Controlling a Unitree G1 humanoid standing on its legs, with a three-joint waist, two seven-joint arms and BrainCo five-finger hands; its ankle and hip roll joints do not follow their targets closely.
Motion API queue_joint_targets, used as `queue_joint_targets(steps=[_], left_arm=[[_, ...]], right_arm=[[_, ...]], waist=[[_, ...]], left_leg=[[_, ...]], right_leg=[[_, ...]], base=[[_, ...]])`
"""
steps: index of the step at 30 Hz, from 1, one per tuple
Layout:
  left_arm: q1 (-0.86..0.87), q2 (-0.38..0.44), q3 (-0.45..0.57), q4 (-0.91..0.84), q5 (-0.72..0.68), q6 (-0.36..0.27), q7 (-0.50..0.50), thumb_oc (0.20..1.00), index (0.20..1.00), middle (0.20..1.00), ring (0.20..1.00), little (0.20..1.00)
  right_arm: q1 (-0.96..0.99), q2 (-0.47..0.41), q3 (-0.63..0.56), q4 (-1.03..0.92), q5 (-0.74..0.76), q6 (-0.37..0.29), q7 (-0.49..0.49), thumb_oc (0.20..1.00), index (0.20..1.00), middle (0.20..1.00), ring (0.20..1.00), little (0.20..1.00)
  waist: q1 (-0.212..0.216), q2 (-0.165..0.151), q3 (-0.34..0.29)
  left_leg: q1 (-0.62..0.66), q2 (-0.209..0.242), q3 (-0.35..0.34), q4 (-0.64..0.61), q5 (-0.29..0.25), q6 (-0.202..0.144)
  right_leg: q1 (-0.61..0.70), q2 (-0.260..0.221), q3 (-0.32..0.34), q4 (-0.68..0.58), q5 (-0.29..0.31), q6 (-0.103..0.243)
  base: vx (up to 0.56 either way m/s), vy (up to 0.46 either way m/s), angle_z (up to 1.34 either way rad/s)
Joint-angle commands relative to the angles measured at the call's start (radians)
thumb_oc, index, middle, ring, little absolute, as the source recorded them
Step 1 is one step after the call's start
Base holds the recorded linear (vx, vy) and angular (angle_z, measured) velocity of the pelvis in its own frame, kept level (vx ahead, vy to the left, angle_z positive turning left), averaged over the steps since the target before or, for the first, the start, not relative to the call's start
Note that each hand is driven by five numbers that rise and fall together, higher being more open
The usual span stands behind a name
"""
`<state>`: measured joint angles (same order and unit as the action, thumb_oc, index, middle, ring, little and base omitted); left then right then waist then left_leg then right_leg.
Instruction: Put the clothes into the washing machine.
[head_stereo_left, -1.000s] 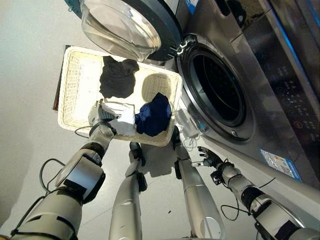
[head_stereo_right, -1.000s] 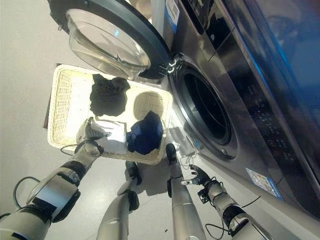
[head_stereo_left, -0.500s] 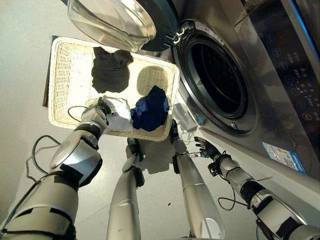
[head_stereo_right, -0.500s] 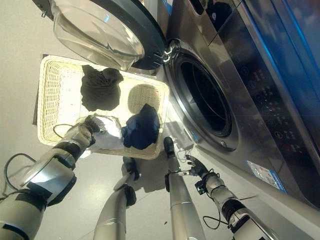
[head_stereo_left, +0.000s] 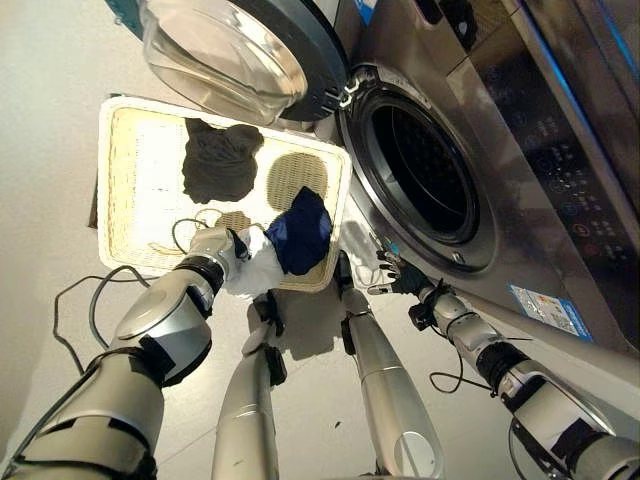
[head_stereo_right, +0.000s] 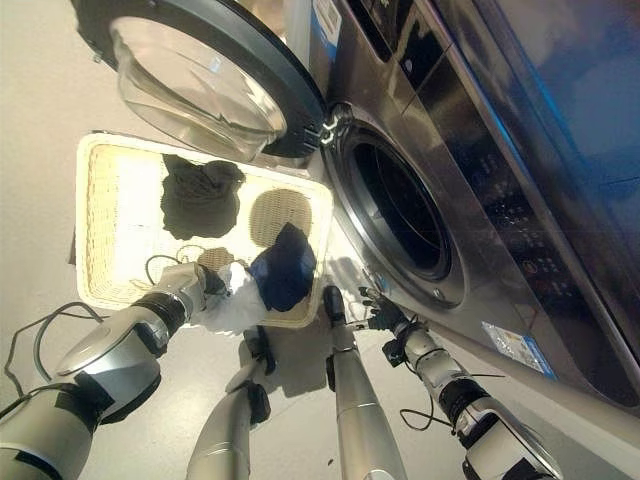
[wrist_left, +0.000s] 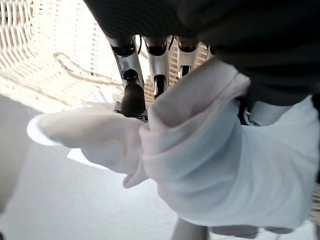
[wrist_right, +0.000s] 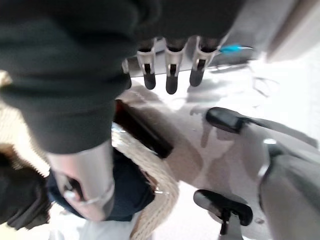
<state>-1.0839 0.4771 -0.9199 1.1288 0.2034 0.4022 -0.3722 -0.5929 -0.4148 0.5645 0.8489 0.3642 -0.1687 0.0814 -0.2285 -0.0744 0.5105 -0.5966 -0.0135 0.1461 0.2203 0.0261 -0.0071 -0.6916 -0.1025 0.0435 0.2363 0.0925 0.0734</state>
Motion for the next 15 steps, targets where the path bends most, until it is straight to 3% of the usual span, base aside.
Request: queue_joint_targets(steps=[1,3,4,5,9,15], left_arm=[[0.104,0.001,0.092,-0.033,-0.126,-0.029,0.058,0.2,0.2,0.2,0.2,0.2],[0.153,0.029,0.16,-0.11,-0.206,-0.074,0.154,0.2,0.2,0.2,0.2,0.2],[0.153,0.029,0.16,-0.11,-0.206,-0.074,0.154,0.2,0.2,0.2,0.2,0.2],[0.204,0.05,0.216,-0.17,-0.296,-0.134,0.233,0.2,0.2,0.2,0.2,0.2],[0.324,0.07,0.339,-0.28,-0.423,-0.22,0.325,0.2,0.2,0.2,0.2,0.2],[0.496,0.09,0.465,-0.414,-0.484,-0.365,0.466,0.2,0.2,0.2,0.2,0.2]], right_arm=[[0.04,-0.059,-0.026,-0.09,0.063,-0.019,-0.006,1.0,1.0,1.0,1.0,1.0],[0.055,-0.063,-0.051,-0.143,0.092,-0.031,-0.025,1.0,1.0,1.0,1.0,1.0],[0.055,-0.063,-0.051,-0.143,0.092,-0.031,-0.025,1.0,1.0,1.0,1.0,1.0],[0.067,-0.066,-0.071,-0.182,0.11,-0.049,-0.046,1.0,1.0,1.0,1.0,1.0],[0.1,-0.073,-0.114,-0.265,0.124,-0.086,-0.11,1.0,1.0,1.0,1.0,1.0],[0.119,-0.075,-0.175,-0.394,0.125,-0.108,-0.134,1.0,1.0,1.0,1.0,1.0]], waist=[[0.035,0.052,0.009],[0.061,0.06,0.009],[0.061,0.06,0.009],[0.083,0.067,0.009],[0.124,0.077,0.009],[0.17,0.087,0.009]], left_leg=[[0.013,-0.063,-0.005,0.039,-0.042,-0.031],[0.042,-0.063,-0.024,0.002,-0.021,-0.036],[0.042,-0.063,-0.024,0.002,-0.021,-0.036],[0.062,-0.063,-0.038,-0.025,-0.007,-0.039],[0.109,-0.059,-0.059,-0.078,0.016,-0.044],[0.173,-0.06,-0.088,-0.122,0.031,-0.043]], right_leg=[[0.058,0.076,-0.047,-0.115,0.027,0.001],[0.091,0.074,-0.07,-0.132,0.026,0.001],[0.091,0.074,-0.07,-0.132,0.026,0.001],[0.115,0.071,-0.089,-0.143,0.024,0.001],[0.164,0.063,-0.125,-0.16,0.019,0.002],[0.227,0.052,-0.166,-0.168,0.007,0.005]], base=[[-0.03,-0.066,0.14],[-0.05,-0.09,0.14],[-0.07,-0.107,0.21],[-0.04,-0.071,0.24],[-0.05,-0.087,0.33],[-0.05,-0.044,0.21]])
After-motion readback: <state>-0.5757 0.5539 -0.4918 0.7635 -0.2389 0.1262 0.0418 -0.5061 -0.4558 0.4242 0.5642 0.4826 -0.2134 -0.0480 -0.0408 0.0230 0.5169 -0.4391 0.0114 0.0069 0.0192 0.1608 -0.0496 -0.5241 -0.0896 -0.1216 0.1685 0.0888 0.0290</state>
